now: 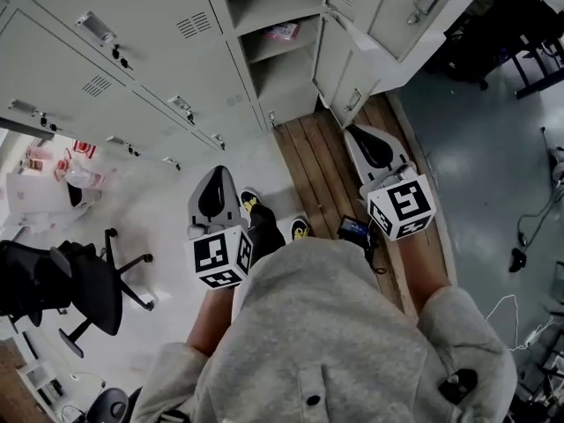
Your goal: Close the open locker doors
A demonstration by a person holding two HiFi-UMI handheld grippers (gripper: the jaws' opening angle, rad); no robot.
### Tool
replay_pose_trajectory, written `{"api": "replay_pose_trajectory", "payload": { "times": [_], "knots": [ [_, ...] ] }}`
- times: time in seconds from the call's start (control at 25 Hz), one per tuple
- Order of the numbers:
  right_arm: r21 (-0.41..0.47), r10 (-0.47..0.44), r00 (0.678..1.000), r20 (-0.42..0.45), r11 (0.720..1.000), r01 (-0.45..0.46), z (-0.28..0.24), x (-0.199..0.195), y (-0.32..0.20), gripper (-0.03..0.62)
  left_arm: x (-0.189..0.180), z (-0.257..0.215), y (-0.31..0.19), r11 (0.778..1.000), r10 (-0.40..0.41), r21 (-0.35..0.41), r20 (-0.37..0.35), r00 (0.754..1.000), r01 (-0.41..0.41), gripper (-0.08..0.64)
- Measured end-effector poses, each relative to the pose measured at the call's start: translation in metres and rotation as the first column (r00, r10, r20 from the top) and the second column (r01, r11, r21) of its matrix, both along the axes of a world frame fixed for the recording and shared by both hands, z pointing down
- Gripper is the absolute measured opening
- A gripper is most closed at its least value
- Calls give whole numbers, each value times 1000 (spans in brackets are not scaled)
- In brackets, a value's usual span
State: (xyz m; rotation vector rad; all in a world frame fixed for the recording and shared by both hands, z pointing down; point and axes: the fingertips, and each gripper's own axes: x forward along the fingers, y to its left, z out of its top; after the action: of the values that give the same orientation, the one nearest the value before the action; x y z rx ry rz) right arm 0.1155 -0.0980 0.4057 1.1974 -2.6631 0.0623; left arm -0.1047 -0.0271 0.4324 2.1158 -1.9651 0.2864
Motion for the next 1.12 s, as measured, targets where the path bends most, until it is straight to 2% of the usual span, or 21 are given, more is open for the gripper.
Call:
{"api": "replay_pose_trajectory", "payload": {
  "times": [0.24, 0.4, 0.56, 0.8, 1.12],
  "knots": [
    [-23, 46, 998, 30, 999, -45, 5, 27, 9, 35, 25, 2, 2, 999, 35, -32, 52, 998, -34, 11],
    [-13, 58, 998, 33, 998, -57, 3, 37, 6, 35, 34, 2, 1, 999, 42, -30, 19, 999, -42, 11],
    [-4, 79, 996, 43, 997, -79, 2, 47, 0, 35, 37, -4, -3, 999, 32, -2, 21, 999, -32, 11],
    [19, 106, 992, 64, 994, -108, 6, 62, -16, 37, 43, -5, -6, 999, 37, -1, 22, 999, -37, 11],
    [-20, 175, 982, 75, 985, -174, 31, 84, -53, 37, 40, -4, -12, 999, 39, -8, 27, 999, -39, 11]
  ]
}}
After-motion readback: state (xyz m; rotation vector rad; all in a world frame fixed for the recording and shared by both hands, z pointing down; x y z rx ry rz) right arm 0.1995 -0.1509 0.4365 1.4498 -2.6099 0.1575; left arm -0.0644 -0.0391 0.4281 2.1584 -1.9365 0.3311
